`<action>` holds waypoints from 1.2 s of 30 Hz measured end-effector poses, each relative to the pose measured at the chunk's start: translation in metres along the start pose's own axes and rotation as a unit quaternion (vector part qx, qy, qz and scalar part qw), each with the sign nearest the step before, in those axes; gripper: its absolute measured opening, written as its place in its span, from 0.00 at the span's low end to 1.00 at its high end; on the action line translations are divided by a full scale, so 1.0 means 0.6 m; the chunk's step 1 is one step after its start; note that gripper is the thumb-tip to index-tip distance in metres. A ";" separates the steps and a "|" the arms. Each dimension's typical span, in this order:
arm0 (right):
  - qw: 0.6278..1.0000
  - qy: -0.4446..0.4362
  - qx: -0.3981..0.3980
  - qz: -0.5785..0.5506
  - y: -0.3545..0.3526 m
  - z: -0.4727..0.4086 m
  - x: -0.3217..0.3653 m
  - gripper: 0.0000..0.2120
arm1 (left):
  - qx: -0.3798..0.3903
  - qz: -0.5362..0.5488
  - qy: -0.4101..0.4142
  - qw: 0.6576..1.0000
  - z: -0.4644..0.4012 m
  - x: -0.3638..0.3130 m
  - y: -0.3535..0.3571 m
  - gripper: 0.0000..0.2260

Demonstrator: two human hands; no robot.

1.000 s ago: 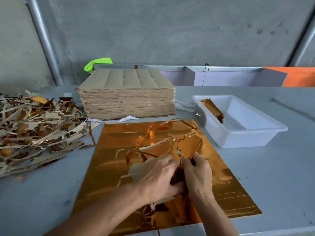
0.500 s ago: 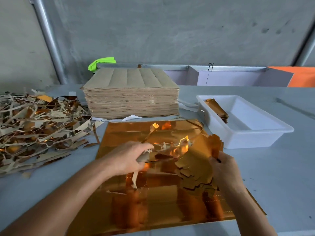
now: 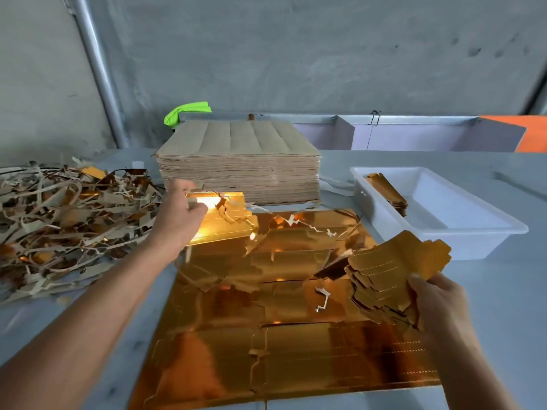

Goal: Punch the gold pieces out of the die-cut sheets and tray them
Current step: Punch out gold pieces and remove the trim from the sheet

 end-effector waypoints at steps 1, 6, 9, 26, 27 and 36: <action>1.000 -0.002 0.002 -0.004 0.003 0.003 0.002 0.11 | -0.007 0.039 -0.037 0.999 -0.002 0.006 0.003 0.15; 1.000 -0.018 0.019 -0.007 0.017 0.011 -0.002 0.10 | -0.011 0.146 -0.173 0.974 0.007 0.025 0.022 0.04; 0.996 -0.071 -0.012 0.053 0.017 0.009 -0.001 0.12 | 0.000 0.080 -0.168 0.983 0.019 0.029 0.023 0.08; 0.976 -0.145 0.002 0.164 -0.012 -0.010 0.017 0.13 | -0.001 -0.329 0.203 0.922 0.098 -0.061 0.019 0.11; 0.977 -0.149 0.012 0.152 -0.006 -0.008 0.015 0.12 | 0.027 -0.250 0.219 0.943 0.113 -0.069 0.033 0.12; 0.983 -0.141 0.117 -0.030 0.027 0.017 0.009 0.11 | 0.481 0.152 0.038 0.863 0.174 -0.083 0.174 0.25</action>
Point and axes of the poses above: each hand's wrist, its own z-axis away from the middle knuckle, its own y-axis out of the palm, x = y × z, the point moved 2 cm from there along -z, towards the middle knuckle, and after that the axes turned 2 degrees about -y, right-handed, at the moved point
